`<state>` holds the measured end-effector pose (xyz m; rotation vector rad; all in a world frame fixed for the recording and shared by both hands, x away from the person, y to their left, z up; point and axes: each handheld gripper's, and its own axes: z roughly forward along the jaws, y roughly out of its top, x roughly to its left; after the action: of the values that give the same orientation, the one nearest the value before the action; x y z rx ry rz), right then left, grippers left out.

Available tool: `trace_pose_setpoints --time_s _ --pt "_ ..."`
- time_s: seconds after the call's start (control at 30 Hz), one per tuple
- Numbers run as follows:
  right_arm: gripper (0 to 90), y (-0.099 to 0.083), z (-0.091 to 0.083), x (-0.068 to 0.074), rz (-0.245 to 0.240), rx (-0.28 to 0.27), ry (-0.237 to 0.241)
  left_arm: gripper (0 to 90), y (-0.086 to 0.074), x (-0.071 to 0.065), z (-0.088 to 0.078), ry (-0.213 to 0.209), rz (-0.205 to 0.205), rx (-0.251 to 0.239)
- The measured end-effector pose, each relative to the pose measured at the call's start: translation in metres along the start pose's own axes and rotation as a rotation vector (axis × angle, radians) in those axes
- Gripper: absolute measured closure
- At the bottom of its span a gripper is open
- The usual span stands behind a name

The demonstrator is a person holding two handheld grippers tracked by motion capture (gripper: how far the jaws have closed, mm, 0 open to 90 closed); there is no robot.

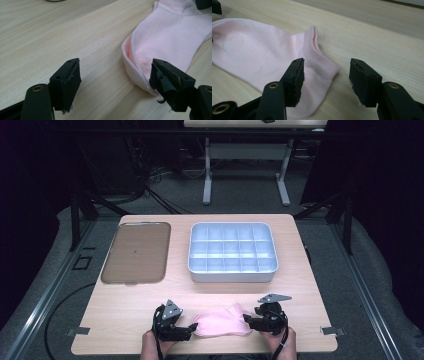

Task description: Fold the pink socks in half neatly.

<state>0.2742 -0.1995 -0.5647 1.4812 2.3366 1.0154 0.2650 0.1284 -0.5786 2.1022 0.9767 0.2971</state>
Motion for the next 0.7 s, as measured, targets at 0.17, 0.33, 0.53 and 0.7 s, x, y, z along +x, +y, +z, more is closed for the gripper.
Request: trace_pose_setpoints --time_s 0.17,0.33,0.53,0.7 --pt "49.1 -0.001 0.002 0.000 -0.005 0.018 -0.015 27.0 0.001 -0.003 0.001 0.000 0.018 0.005" --pt "50.1 -0.003 0.000 -0.002 0.008 0.028 -0.012 28.6 0.003 -0.007 -0.002 -0.009 0.032 -0.024" --pt "48.4 -0.005 0.002 0.000 0.002 0.029 -0.012 31.1 0.007 -0.019 -0.009 -0.033 0.086 -0.065" --pt "51.0 -0.005 0.003 0.001 -0.008 0.030 -0.022 35.4 0.008 -0.023 -0.003 -0.035 0.102 -0.026"
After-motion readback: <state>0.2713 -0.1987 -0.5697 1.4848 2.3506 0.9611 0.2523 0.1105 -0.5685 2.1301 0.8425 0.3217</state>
